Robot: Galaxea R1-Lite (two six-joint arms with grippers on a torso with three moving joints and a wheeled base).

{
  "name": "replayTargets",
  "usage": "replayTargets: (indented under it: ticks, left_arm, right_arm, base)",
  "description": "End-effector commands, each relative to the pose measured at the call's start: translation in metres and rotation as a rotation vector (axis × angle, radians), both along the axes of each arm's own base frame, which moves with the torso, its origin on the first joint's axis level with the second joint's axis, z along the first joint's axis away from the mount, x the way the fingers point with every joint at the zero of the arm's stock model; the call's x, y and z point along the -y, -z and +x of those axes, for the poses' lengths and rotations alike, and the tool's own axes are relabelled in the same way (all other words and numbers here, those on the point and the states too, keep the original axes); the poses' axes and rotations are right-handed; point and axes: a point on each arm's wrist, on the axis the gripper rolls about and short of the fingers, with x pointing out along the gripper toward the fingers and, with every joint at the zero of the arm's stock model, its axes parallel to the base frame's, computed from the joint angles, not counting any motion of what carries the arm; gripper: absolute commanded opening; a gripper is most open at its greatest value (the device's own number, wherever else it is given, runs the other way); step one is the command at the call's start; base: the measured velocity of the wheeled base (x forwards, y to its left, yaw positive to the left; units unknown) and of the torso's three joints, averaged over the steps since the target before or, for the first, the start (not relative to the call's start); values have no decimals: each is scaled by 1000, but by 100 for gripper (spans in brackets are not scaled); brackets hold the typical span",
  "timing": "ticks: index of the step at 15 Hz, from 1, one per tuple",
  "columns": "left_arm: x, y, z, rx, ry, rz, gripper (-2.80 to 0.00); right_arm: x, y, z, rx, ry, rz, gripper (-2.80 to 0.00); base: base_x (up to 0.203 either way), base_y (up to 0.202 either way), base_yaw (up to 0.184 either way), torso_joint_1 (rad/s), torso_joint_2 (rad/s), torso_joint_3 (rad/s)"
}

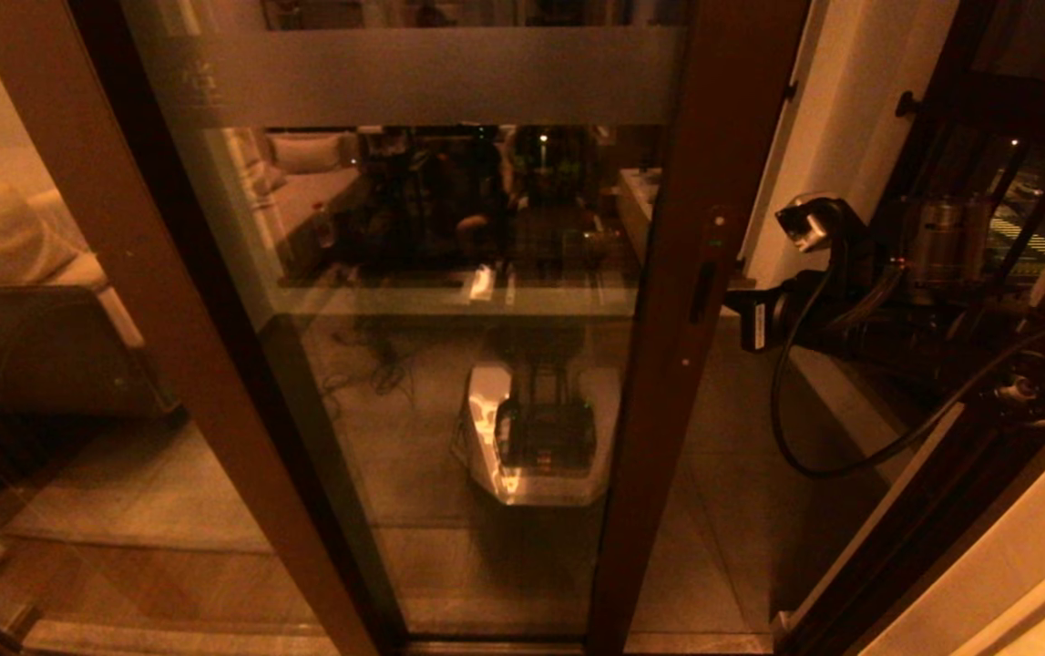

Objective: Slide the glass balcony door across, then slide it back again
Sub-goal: Open the slid door

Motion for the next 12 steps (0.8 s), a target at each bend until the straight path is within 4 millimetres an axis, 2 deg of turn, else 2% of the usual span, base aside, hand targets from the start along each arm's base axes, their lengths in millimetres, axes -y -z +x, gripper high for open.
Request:
replayTargets:
  ticks: [1,12]
  left_arm:
    - [0,0,0,0,-1,0,-280]
    - [0,0,0,0,-1,0,-280]
  right_arm:
    - [-7,0,0,2,-17,4,-280]
    - [-30,0,-1,8,-37,4,-280]
  base:
    - [0,0,0,0,0,0]
    - [0,0,0,0,0,0]
